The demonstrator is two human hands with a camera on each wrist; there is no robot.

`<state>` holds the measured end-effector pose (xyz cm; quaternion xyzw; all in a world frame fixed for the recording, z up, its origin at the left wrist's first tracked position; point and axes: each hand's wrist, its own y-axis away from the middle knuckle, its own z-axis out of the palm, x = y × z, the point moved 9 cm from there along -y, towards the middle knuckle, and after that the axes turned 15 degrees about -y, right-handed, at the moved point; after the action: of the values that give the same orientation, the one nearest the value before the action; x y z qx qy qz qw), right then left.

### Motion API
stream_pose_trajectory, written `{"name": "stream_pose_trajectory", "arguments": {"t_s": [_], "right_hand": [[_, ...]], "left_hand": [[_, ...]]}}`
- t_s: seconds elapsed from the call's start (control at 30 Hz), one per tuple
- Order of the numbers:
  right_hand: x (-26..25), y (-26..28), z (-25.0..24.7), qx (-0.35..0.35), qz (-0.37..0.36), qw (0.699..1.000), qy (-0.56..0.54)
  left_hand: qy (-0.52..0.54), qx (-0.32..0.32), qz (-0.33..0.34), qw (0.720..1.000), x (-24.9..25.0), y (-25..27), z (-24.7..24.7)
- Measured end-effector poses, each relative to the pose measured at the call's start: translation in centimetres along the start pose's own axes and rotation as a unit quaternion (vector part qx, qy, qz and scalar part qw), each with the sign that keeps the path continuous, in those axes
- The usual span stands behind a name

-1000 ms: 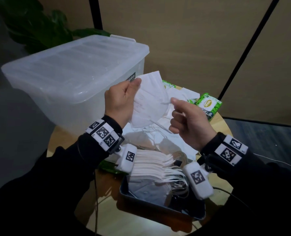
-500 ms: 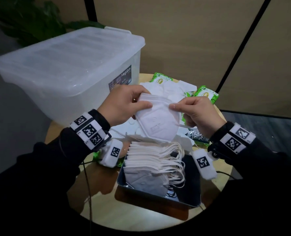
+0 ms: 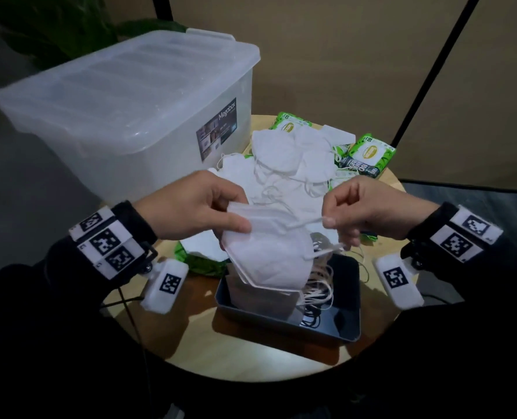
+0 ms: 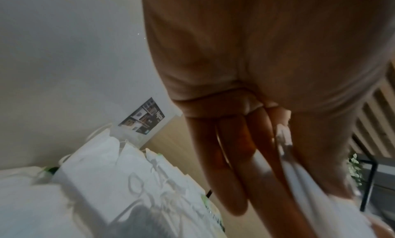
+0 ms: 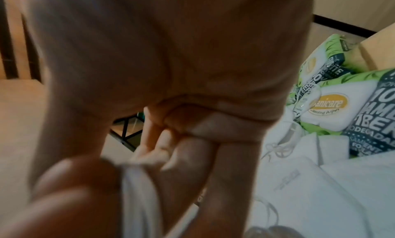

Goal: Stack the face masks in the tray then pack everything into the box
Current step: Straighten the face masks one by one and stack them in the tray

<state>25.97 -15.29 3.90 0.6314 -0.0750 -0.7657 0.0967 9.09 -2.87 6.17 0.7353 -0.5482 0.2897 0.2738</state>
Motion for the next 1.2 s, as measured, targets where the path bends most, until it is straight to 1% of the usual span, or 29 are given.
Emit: {"name": "stream_pose_trajectory", "arguments": {"t_s": [0.03, 0.1, 0.17, 0.2, 0.23, 0.27, 0.37, 0.4, 0.43, 0.47, 0.53, 0.57, 0.6, 0.67, 0.7, 0.73, 0.83, 0.9, 0.97, 1.03, 1.07, 1.1, 1.13, 1.17, 1.2], "right_hand": [[0.7, 0.1, 0.7, -0.032, 0.031, 0.999, 0.029], [2.3, 0.2, 1.7, -0.074, 0.083, 0.991, 0.072], [3.6, 0.1, 2.4, -0.092, 0.11, 0.985, 0.098], [4.0, 0.1, 2.7, -0.098, 0.116, 0.982, 0.113], [4.3, 0.1, 3.0, -0.103, 0.119, 0.978, 0.134], [4.5, 0.1, 3.2, -0.103, 0.121, 0.975, 0.157], [4.3, 0.2, 3.2, -0.086, 0.115, 0.973, 0.183], [3.9, 0.1, 3.1, -0.074, 0.104, 0.976, 0.178], [3.4, 0.0, 2.8, -0.054, 0.089, 0.979, 0.174], [2.8, -0.1, 2.4, -0.031, 0.071, 0.982, 0.172], [1.6, -0.3, 1.3, 0.023, 0.025, 0.985, 0.166], [1.1, -0.3, 0.7, 0.051, 0.002, 0.986, 0.162], [0.8, -0.4, 0.2, 0.074, -0.017, 0.985, 0.158], [0.6, -0.7, -0.2, 0.094, -0.039, 0.983, 0.15], [0.6, -0.8, -0.4, 0.097, -0.044, 0.982, 0.153], [0.7, -0.9, -0.5, 0.1, -0.046, 0.98, 0.164], [0.9, -0.9, -0.8, 0.11, -0.038, 0.971, 0.21], [1.0, -0.8, -1.0, 0.117, -0.032, 0.968, 0.219], [1.1, -0.9, -1.2, 0.126, -0.03, 0.966, 0.222], [1.0, -0.8, -1.5, 0.134, -0.032, 0.965, 0.224], [1.0, -0.7, -1.7, 0.137, -0.034, 0.965, 0.223], [0.9, -0.7, -1.8, 0.138, -0.037, 0.965, 0.22], [0.9, -0.6, -1.8, 0.138, -0.041, 0.966, 0.216], [0.9, -0.6, -1.8, 0.138, -0.044, 0.966, 0.214], [1.0, -0.6, -1.8, 0.136, -0.044, 0.967, 0.212]], "left_hand": [[-0.014, -0.02, 0.001, 1.0, -0.1, 0.2, 0.8], [-0.092, -0.054, 0.015, 0.994, -0.1, 0.5, 2.5], [-0.189, -0.073, 0.037, 0.979, 0.2, 0.6, 4.3], [-0.244, -0.077, 0.046, 0.966, 0.2, 0.6, 5.0], [-0.307, -0.081, 0.054, 0.947, 0.2, 0.6, 5.8], [-0.373, -0.088, 0.063, 0.922, 0.1, 0.5, 6.5], [-0.528, -0.112, 0.06, 0.84, -0.1, 0.6, 7.7], [-0.554, -0.112, 0.05, 0.824, 0.1, 0.7, 7.5], [-0.565, -0.107, 0.044, 0.817, 0.4, 0.7, 7.1], [-0.563, -0.094, 0.05, 0.819, 1.0, 0.8, 6.8], [-0.52, -0.043, 0.087, 0.849, 2.5, 0.7, 6.4], [-0.502, -0.024, 0.1, 0.859, 2.7, 0.5, 6.5], [-0.507, -0.026, 0.097, 0.856, 2.3, 0.3, 7.0], [-0.534, -0.082, 0.045, 0.84, -0.2, -0.2, 8.6], [-0.531, -0.113, 0.015, 0.84, -1.4, -0.3, 9.4], [-0.521, -0.127, -0.004, 0.844, -2.3, -0.3, 9.9], [-0.494, -0.102, -0.012, 0.863, -2.0, -0.5, 10.1], [-0.489, -0.086, -0.026, 0.868, -1.9, -0.5, 10.4], [-0.518, -0.039, -0.007, 0.854, -1.0, -0.4, 10.6], [-0.553, 0.019, 0.031, 0.832, 0.7, -0.2, 10.4], [-0.565, 0.033, 0.052, 0.823, 1.4, -0.1, 10.5], [-0.573, 0.029, 0.074, 0.816, 2.0, 0.0, 10.8], [-0.572, 0.013, 0.091, 0.815, 2.3, 0.1, 11.2], [-0.56, -0.013, 0.099, 0.823, 2.3, 0.0, 11.8], [-0.537, -0.041, 0.089, 0.838, 1.9, -0.1, 12.2]]}}
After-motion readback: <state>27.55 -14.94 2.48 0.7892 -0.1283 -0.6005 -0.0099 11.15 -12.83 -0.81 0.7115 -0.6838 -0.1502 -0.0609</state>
